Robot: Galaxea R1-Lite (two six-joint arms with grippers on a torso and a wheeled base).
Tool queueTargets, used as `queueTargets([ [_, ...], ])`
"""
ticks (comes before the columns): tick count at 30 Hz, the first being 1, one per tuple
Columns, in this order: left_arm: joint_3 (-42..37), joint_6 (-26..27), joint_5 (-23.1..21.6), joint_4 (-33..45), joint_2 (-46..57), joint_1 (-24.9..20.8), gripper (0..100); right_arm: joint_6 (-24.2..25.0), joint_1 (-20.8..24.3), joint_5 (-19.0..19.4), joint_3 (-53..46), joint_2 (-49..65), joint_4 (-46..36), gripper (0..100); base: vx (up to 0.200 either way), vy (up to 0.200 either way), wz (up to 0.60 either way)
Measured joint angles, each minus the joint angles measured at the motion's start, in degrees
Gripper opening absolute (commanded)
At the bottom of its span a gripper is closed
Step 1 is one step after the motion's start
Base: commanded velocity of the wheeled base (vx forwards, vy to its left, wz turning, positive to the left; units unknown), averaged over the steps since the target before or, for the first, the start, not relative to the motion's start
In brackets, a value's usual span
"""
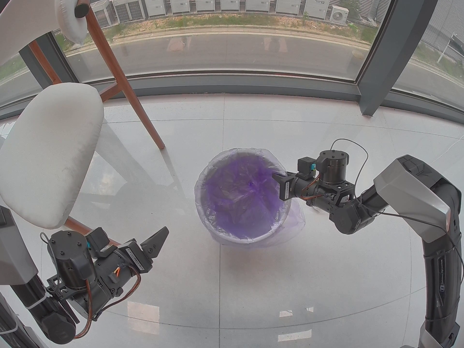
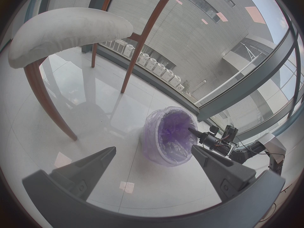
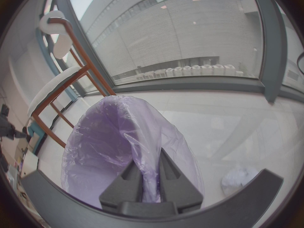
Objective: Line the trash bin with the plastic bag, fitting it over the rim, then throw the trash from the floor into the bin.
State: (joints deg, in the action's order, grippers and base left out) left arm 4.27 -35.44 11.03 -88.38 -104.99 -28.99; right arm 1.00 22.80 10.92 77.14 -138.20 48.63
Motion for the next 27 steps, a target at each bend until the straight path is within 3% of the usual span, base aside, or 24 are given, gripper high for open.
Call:
queueTargets([
  [7,-0.1,0.0,0.0,0.0,-0.1,0.0,100,-3.9,-2.7,3.6,5.7,-3.7,0.3,0,0.0,0.0,0.0],
  [8,-0.1,0.0,0.0,0.0,-0.2,0.0,100,-4.0,-2.9,3.7,6.4,-4.1,0.2,100,0.0,0.0,0.0],
  [16,0.1,0.0,0.0,0.0,-0.8,-0.2,100,-3.2,-3.5,4.0,9.5,-5.0,0.6,100,0.0,0.0,0.0],
  [27,3.7,-0.4,-2.0,0.0,-2.0,0.8,100,2.8,-3.6,4.0,9.4,2.6,2.4,100,0.0,0.0,0.0],
])
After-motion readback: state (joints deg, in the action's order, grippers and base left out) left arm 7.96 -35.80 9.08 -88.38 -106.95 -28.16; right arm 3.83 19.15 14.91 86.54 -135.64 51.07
